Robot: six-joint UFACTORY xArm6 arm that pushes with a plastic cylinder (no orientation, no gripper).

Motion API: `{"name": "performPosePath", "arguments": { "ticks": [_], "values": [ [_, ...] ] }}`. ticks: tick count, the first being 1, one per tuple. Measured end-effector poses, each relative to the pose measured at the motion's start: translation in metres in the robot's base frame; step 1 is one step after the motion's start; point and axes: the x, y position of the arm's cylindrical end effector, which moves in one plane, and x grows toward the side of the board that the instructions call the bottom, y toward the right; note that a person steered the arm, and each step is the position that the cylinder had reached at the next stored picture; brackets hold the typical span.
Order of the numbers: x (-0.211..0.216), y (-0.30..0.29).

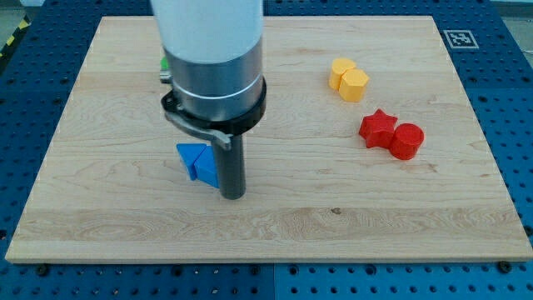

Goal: Push the blue cube right side of the green star

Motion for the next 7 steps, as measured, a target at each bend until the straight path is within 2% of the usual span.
{"name": "performPosePath", "arguments": {
  "ticks": [2, 4, 7],
  "values": [
    [-0.008, -0.03],
    [-0.041, -0.04],
    [-0.084, -0.018]
  ]
}}
